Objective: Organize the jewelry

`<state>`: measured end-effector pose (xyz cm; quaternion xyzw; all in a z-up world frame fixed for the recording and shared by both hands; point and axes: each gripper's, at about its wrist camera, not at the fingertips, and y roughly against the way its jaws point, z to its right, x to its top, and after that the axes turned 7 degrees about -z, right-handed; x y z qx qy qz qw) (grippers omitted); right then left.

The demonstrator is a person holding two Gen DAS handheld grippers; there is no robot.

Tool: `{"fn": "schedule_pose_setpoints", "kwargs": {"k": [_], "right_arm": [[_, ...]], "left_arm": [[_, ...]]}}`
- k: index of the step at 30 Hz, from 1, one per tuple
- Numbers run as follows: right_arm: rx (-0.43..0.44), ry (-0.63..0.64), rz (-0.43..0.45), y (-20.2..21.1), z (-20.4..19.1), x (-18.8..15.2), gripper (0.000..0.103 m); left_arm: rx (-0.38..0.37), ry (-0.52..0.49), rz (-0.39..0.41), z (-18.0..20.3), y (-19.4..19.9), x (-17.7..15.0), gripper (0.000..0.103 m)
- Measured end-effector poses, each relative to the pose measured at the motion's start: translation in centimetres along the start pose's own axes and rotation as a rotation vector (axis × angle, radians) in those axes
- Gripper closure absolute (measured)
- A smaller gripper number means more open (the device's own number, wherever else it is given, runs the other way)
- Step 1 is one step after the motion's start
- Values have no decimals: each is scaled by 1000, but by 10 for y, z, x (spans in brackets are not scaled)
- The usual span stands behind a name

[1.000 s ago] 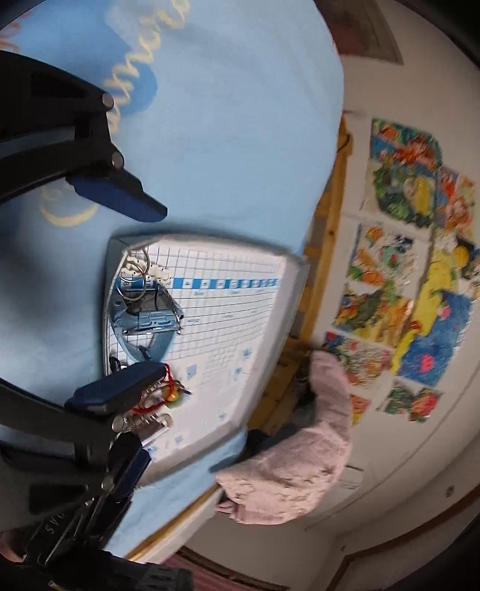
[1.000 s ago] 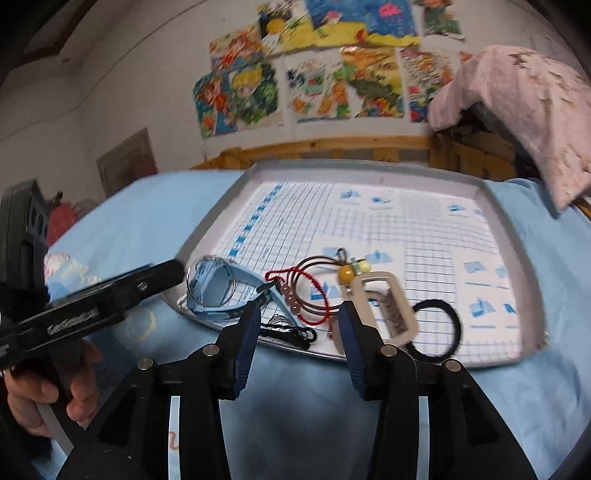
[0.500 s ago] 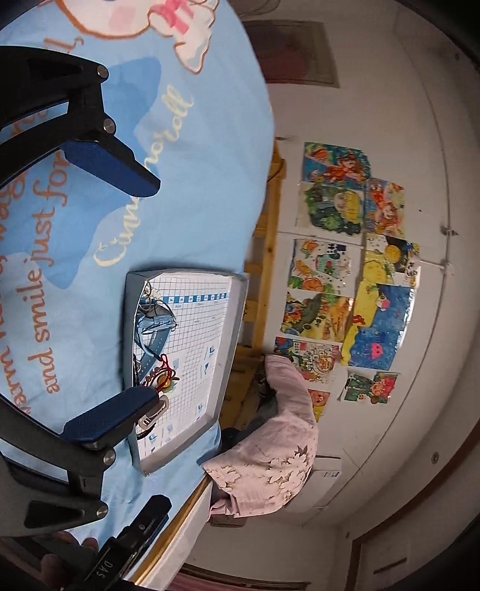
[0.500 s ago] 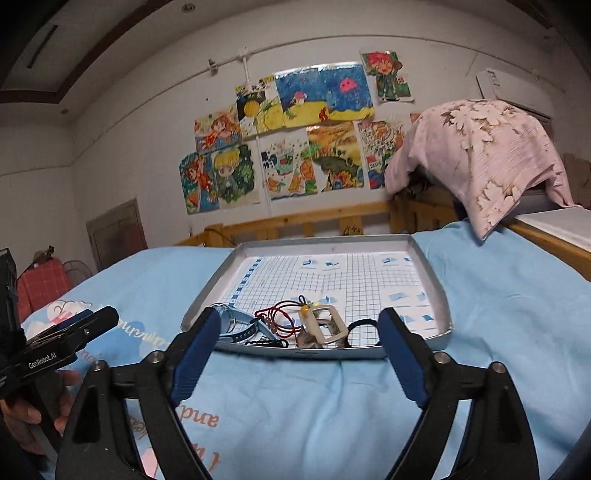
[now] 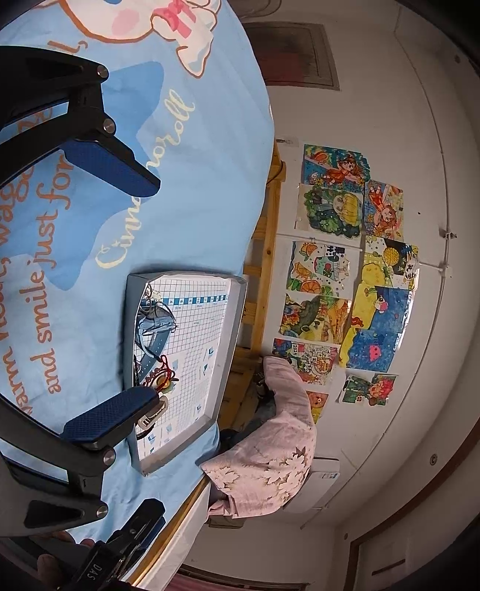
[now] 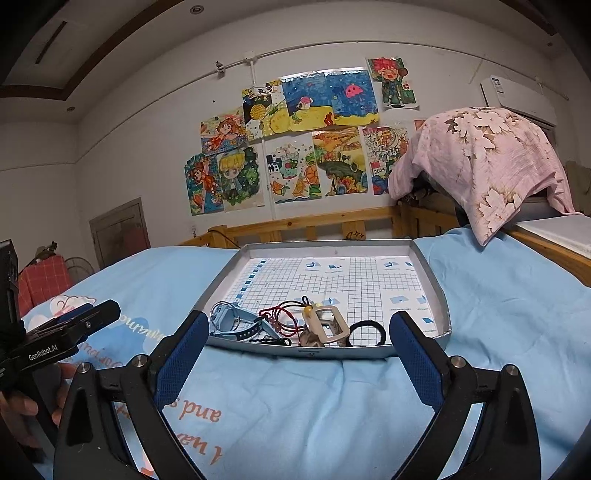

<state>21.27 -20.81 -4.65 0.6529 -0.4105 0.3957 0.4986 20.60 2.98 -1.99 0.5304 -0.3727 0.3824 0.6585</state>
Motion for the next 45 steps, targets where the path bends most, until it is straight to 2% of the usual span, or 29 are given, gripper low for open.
{"fn": "schedule_pose_setpoints", "kwargs": {"k": [11,45], "right_arm": [[-6,-3,0,1,1,-1,3],[-9,-25,-5,2,6,-4,2]], "left_arm": [[6,8,-8,-6,-4,-2,0],[5,9,-9,-7,-4,-2,0]]}}
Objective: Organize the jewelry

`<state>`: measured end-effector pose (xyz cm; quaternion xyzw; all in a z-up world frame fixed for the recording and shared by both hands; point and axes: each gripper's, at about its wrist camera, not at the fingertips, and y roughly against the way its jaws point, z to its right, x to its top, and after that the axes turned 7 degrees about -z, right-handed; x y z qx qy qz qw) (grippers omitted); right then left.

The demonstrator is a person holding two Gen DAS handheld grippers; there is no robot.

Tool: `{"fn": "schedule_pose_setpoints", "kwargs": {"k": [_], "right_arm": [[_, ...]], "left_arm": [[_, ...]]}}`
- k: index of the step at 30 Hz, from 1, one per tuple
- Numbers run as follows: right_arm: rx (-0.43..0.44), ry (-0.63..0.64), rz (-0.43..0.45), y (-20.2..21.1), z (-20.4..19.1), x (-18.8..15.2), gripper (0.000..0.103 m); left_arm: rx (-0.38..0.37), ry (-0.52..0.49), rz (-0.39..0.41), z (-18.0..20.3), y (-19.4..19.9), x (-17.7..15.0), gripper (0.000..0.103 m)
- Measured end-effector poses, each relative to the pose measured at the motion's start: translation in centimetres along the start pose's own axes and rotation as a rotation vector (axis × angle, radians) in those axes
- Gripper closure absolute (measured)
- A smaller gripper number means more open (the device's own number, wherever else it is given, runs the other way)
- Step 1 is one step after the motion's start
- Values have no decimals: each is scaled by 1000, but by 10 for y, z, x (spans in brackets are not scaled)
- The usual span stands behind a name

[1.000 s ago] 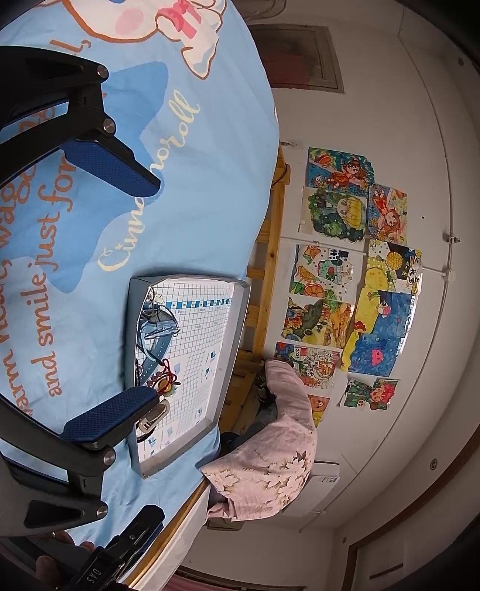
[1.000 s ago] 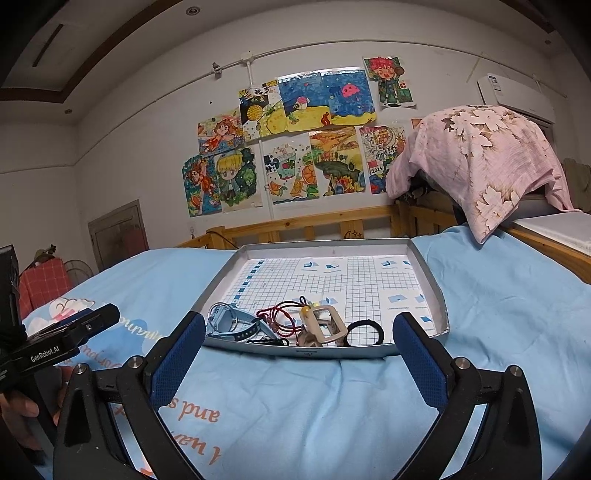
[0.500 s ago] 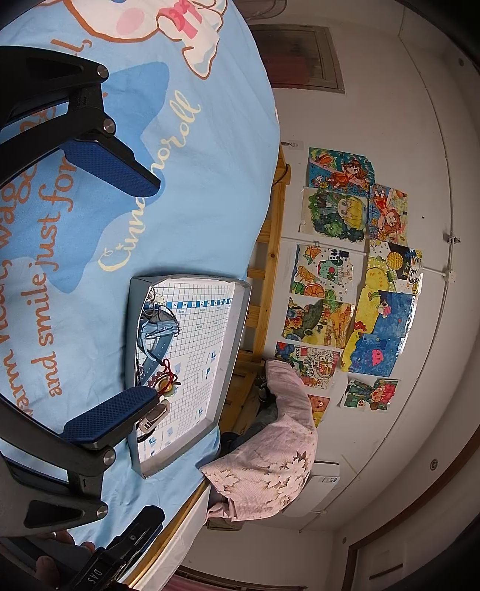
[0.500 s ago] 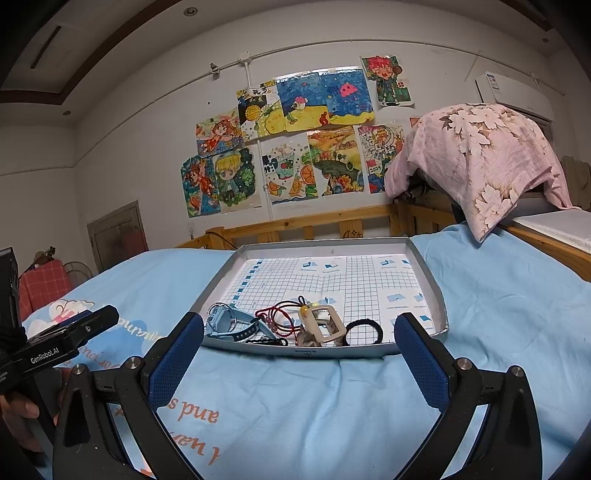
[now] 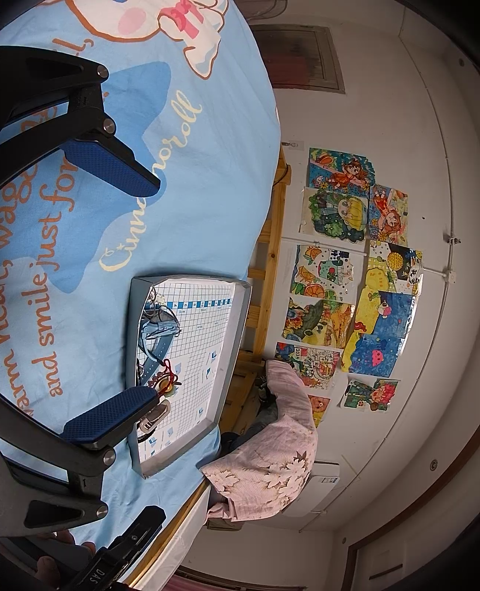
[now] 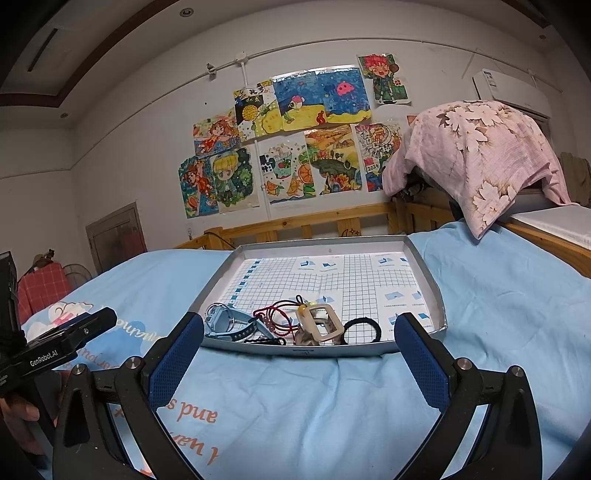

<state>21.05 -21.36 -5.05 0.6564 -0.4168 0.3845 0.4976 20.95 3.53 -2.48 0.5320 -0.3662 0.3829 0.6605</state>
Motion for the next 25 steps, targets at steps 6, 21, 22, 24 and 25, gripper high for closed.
{"fn": "schedule_pose_setpoints", "kwargs": {"k": [6,21,22,24,25], "right_arm": [[-1,-1,0,0,0,0,2],[-3,-5,-3,-1,1,-1,2],[-3,-6,-4,-1,1,-1,2],[-4,-6,-3,-2,1,-1,2],[-4,-6,-4,-2,1,-2,2]], "left_arm": [[0,0,0,0,0,0,0],[37,-11,-20,1,-7,-8,0],[38,-10,-19,1,-7,-10,0],[42,-12,-21,2,-7,-11,0],[36,-11,-22,2,-7,-10,0]]}}
